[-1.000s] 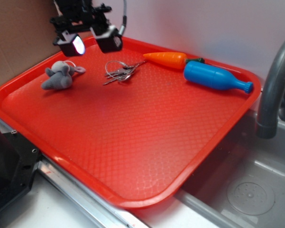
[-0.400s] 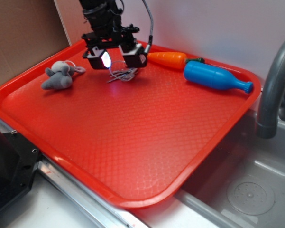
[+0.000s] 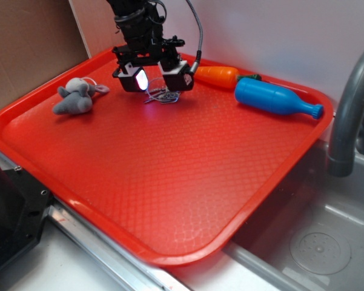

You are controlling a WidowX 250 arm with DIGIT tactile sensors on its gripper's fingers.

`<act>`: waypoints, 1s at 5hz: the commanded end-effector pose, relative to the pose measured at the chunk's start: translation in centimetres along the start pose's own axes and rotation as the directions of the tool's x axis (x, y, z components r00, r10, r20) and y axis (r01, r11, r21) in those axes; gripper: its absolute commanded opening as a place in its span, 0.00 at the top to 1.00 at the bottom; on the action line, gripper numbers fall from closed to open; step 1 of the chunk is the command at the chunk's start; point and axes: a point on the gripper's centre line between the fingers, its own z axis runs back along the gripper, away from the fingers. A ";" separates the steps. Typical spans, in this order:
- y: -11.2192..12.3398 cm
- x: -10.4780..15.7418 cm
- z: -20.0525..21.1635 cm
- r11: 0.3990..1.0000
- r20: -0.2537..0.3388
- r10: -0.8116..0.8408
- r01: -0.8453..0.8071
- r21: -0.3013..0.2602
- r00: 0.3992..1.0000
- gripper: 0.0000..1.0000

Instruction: Grab the silver keys.

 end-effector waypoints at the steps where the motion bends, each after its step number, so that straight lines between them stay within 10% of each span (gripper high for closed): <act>1: 0.3 0.8 1.0 1.000 0.046 -0.017 0.017 0.013 0.999 1.00; 5: -2.4 -0.6 5.5 0.990 0.090 -0.094 0.083 0.114 0.992 1.00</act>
